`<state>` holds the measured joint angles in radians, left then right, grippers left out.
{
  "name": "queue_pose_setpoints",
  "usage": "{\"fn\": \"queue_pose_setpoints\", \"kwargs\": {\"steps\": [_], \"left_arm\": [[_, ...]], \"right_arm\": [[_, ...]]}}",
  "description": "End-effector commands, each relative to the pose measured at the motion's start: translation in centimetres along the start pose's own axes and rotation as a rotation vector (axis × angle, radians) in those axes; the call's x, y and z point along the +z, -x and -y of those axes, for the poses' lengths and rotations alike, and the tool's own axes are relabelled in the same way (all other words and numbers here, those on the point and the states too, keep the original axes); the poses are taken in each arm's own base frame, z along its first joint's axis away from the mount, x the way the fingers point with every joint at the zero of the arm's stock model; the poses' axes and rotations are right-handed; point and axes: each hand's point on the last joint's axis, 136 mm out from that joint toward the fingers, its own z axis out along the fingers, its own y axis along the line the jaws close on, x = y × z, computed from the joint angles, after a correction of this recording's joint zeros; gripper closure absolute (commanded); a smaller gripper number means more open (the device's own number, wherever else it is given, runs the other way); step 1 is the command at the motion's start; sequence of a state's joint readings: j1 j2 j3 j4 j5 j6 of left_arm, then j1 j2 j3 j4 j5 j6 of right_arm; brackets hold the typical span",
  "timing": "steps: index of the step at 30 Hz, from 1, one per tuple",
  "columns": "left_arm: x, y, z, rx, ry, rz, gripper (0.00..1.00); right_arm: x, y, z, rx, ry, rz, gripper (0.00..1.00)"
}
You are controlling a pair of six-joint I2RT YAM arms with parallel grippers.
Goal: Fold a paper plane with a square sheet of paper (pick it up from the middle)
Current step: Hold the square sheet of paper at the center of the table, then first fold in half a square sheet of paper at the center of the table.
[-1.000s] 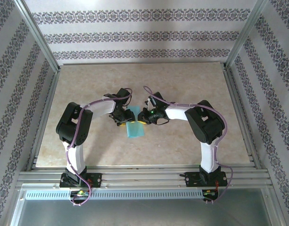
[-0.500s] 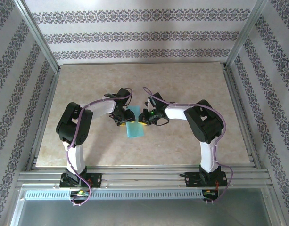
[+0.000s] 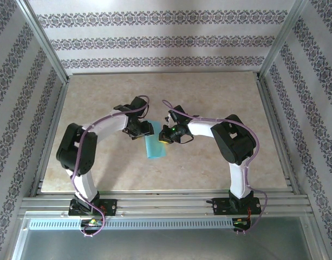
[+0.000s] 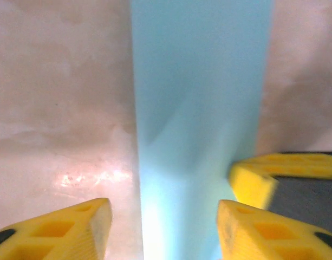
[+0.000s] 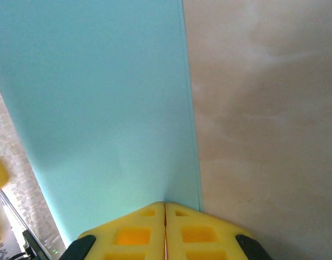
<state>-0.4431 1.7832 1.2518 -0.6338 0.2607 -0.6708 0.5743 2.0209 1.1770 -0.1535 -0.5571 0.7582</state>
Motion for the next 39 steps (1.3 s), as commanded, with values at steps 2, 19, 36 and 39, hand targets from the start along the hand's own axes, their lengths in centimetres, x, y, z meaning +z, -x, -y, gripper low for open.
{"fn": "queue_pose_setpoints", "kwargs": {"steps": [2, 19, 36, 39], "left_arm": [[-1.3, 0.0, 3.5, 0.013, -0.223, 0.023, 0.54], [4.0, -3.0, -1.1, -0.001, -0.139, -0.14, 0.91], [4.4, -3.7, -2.4, -0.06, -0.205, -0.172, 0.9], [2.6, -3.4, -0.4, -0.058, -0.292, -0.124, 0.89]], "right_arm": [[1.6, -2.3, 5.4, 0.072, -0.193, -0.062, 0.9], [1.5, -2.9, 6.3, 0.088, -0.23, -0.066, 0.9], [1.7, -3.1, 6.6, 0.092, -0.248, -0.077, 0.91], [1.8, -3.0, 6.5, 0.094, -0.245, -0.078, 0.91]]}}
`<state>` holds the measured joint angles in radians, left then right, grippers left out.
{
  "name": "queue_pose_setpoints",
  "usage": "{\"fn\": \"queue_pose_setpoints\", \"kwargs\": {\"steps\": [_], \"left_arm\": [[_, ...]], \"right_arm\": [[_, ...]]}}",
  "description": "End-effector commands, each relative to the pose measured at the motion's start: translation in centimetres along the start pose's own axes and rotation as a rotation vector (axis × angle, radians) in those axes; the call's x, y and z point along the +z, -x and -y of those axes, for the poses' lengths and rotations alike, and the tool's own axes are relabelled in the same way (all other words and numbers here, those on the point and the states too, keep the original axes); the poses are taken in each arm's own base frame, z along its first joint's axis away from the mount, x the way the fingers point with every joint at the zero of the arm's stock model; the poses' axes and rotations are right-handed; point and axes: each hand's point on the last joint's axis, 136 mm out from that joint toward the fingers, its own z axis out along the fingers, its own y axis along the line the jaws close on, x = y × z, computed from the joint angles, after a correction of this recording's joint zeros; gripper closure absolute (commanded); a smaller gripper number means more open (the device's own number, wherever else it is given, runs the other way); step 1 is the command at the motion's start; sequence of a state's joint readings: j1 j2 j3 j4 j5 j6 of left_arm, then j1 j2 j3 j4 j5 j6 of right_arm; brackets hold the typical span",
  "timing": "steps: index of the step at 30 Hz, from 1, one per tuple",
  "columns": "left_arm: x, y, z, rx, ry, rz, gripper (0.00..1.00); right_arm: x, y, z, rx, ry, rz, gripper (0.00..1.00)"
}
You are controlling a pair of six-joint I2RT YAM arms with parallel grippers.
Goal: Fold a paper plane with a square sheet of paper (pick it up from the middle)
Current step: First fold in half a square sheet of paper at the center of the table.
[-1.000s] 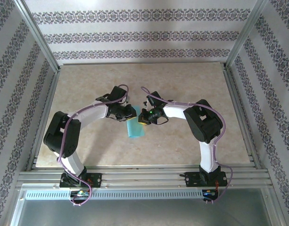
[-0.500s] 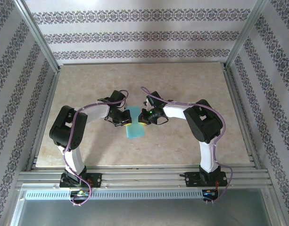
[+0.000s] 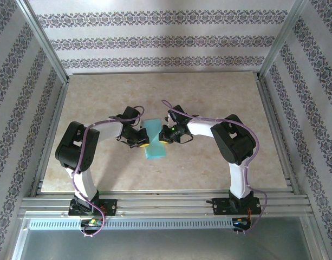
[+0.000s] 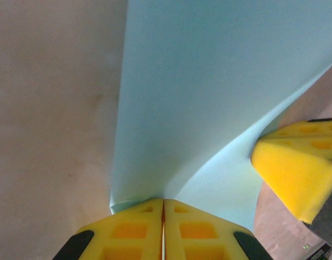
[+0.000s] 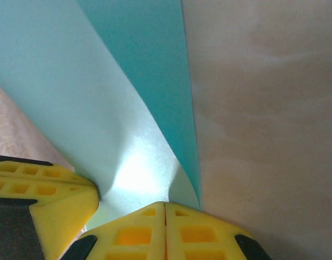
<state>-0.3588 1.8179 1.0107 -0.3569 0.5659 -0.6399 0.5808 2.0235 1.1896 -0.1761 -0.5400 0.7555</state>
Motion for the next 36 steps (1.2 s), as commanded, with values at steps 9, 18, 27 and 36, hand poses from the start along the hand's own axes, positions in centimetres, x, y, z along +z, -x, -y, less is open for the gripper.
{"fn": "queue_pose_setpoints", "kwargs": {"steps": [9, 18, 27, 36], "left_arm": [[0.4, -2.8, 0.5, -0.057, -0.092, 0.014, 0.9], [0.5, -4.7, -3.0, -0.026, 0.063, -0.033, 0.91], [-0.1, -7.1, -2.4, 0.073, 0.049, -0.068, 0.9], [-2.9, -4.0, 2.8, 0.125, -0.095, 0.096, 0.89]], "right_arm": [[2.1, -3.1, 6.6, 0.099, -0.231, -0.085, 0.91], [2.1, -2.9, 6.8, 0.108, -0.234, -0.08, 0.91], [2.2, -2.8, 6.8, 0.12, -0.235, -0.078, 0.91], [2.2, -2.8, 6.8, 0.121, -0.231, -0.073, 0.91]]}}
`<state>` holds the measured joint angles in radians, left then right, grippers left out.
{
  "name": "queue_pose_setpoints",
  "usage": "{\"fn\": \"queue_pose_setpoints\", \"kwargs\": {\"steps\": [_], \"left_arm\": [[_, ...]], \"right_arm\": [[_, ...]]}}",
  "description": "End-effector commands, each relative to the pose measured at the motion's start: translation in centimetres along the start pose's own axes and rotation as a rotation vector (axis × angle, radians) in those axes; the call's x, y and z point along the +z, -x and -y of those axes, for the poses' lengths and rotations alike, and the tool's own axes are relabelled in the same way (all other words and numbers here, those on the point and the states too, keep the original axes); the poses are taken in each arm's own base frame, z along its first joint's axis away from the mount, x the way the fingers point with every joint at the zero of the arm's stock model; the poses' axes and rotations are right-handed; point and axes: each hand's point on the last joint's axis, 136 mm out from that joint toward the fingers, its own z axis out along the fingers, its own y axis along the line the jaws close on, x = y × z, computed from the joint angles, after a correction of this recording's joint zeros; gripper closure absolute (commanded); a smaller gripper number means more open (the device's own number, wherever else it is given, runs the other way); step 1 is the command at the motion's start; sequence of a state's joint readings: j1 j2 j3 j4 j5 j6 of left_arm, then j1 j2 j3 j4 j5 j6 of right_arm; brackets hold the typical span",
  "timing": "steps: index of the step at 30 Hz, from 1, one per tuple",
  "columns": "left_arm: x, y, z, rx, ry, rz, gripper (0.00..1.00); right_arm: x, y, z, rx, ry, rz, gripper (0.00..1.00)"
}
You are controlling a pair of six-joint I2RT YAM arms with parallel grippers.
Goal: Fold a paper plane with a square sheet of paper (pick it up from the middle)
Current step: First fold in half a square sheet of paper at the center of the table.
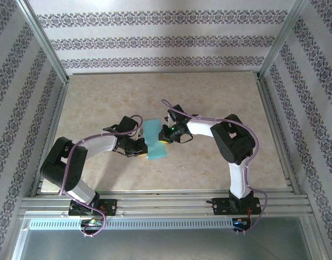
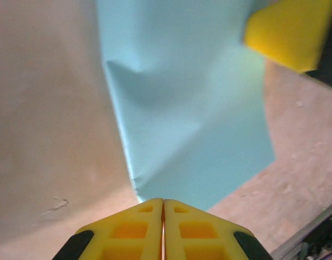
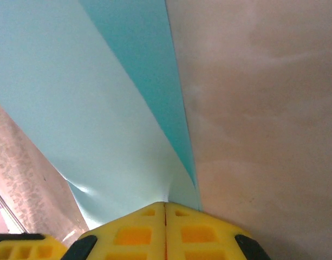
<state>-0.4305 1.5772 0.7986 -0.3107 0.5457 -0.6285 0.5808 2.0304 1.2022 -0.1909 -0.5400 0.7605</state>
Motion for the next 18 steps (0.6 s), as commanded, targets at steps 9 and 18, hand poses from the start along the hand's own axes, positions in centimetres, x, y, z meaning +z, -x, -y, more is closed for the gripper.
{"fn": "queue_pose_setpoints", "kwargs": {"steps": [9, 18], "left_arm": [[2.4, 0.9, 1.6, -0.01, -0.013, 0.039, 0.89], [3.0, -2.6, -2.1, -0.017, 0.09, -0.027, 0.9]], "right_arm": [[2.3, -2.8, 7.0, 0.122, -0.229, -0.064, 0.91], [2.1, -3.1, 8.2, 0.147, -0.271, -0.034, 0.95]]}}
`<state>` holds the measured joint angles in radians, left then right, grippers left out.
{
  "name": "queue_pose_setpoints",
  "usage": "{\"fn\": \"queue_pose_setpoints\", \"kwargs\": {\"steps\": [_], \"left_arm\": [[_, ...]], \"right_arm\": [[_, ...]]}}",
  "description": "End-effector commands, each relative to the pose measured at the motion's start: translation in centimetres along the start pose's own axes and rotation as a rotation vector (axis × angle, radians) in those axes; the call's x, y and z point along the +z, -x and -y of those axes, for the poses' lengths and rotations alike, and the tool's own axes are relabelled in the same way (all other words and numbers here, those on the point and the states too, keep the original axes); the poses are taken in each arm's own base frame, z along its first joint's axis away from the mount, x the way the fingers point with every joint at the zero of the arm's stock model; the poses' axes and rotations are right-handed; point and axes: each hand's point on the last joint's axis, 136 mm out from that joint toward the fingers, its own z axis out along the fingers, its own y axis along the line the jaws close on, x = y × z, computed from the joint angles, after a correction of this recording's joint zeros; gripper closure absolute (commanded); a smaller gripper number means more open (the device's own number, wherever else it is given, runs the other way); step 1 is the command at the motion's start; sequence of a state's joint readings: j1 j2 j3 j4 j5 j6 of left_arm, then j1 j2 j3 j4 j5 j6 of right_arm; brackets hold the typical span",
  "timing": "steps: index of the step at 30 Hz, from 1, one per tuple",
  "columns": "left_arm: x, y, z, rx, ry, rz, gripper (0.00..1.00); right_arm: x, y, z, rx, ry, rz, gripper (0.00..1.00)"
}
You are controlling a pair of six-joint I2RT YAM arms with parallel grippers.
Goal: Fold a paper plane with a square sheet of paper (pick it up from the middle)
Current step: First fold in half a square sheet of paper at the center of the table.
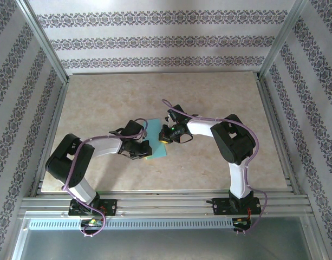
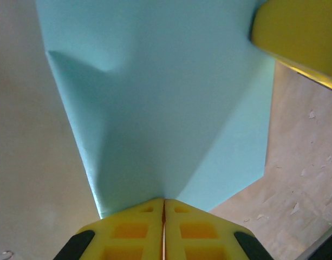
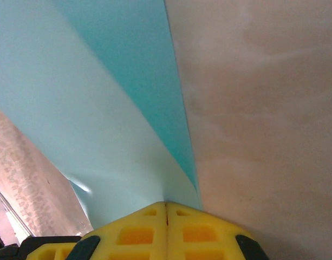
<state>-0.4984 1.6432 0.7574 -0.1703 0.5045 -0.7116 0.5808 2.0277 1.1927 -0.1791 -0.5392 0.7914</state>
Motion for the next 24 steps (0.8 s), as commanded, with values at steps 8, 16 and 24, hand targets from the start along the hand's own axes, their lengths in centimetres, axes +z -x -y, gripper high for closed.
{"fn": "queue_pose_setpoints", "kwargs": {"steps": [8, 16, 24], "left_arm": [[0.0, -3.9, -3.2, -0.016, 0.068, -0.064, 0.9], [-1.8, -4.6, -1.5, 0.047, 0.003, -0.047, 0.89], [-4.9, 4.3, 2.3, 0.057, -0.122, 0.161, 0.89]], "right_arm": [[1.2, -2.7, 9.7, 0.145, -0.341, 0.026, 0.96], [1.1, -2.7, 10.1, 0.18, -0.356, 0.048, 0.96], [1.2, -3.0, 10.2, 0.169, -0.354, 0.032, 0.96]]}}
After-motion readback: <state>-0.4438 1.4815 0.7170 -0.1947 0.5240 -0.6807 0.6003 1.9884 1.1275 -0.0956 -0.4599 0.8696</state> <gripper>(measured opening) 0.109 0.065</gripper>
